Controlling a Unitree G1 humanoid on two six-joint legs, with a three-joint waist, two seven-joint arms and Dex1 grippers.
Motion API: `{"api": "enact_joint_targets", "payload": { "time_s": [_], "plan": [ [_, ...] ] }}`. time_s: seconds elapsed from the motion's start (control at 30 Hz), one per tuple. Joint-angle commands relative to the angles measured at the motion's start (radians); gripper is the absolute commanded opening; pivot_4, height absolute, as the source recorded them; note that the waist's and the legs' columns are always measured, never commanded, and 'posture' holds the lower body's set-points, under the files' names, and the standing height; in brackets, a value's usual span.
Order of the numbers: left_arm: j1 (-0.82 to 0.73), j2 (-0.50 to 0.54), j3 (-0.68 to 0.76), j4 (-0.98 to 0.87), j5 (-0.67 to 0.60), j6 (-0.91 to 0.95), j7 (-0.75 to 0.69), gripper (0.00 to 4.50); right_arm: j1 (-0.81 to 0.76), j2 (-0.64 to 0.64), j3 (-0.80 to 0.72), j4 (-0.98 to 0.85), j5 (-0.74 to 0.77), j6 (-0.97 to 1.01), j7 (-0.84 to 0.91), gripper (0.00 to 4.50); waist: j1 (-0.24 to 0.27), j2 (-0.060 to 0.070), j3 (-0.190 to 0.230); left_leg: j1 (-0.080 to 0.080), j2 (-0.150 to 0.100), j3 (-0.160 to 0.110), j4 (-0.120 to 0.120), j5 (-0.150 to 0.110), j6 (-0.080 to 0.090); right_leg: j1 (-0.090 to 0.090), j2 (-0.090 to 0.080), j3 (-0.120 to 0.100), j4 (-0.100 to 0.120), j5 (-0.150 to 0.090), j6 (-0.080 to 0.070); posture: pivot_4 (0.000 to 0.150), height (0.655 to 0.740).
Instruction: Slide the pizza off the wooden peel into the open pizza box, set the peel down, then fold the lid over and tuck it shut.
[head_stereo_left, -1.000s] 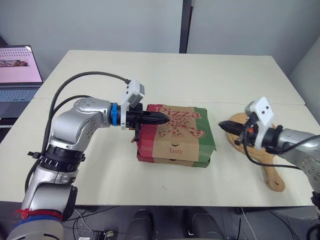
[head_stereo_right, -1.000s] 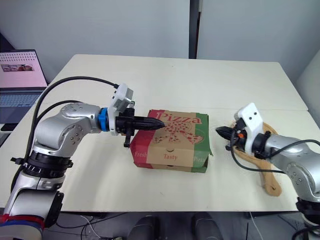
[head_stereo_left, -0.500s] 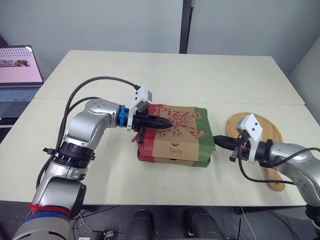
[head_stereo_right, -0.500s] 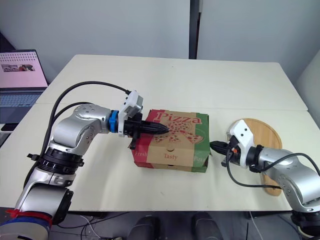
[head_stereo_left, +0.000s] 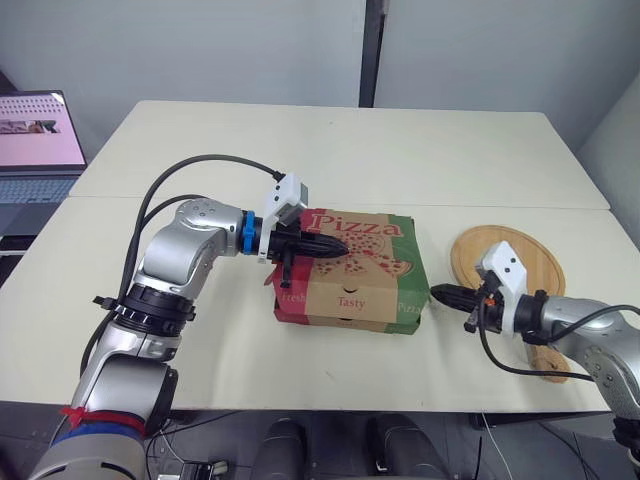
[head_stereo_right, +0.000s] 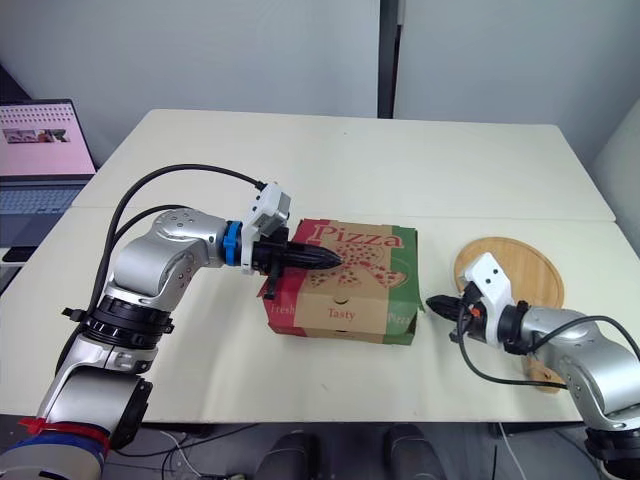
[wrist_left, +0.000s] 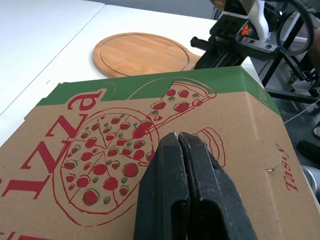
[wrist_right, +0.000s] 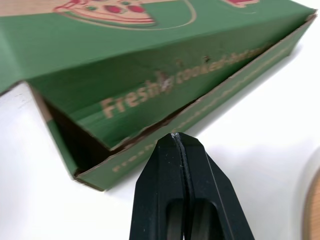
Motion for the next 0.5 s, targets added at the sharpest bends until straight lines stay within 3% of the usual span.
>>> {"api": "enact_joint_targets", "payload": {
  "time_s": [0.03, 0.5],
  "plan": [
    [-0.008, 0.001, 0.001, -0.005, 0.019, -0.024, -0.01, 0.01, -0.029, 0.027, -0.003, -0.054, 0.033, -0.001, 0.0, 0.0, 0.0, 0.0, 0.0, 0.0, 0.0, 0.0, 0.0, 0.0, 0.0, 0.0, 0.0, 0.0, 0.0, 0.0, 0.0, 0.15, 0.74],
    [-0.03, -0.005, -0.045, 0.039, 0.108, -0.077, -0.049, 0.01, -0.076, 0.058, 0.032, -0.021, 0.01, -0.025, 0.007, 0.0, 0.001, 0.0, 0.0, 0.0, 0.0, 0.0, 0.0, 0.0, 0.0, 0.0, 0.0, 0.0, 0.0, 0.0, -0.001, 0.15, 0.74]
  ]
}}
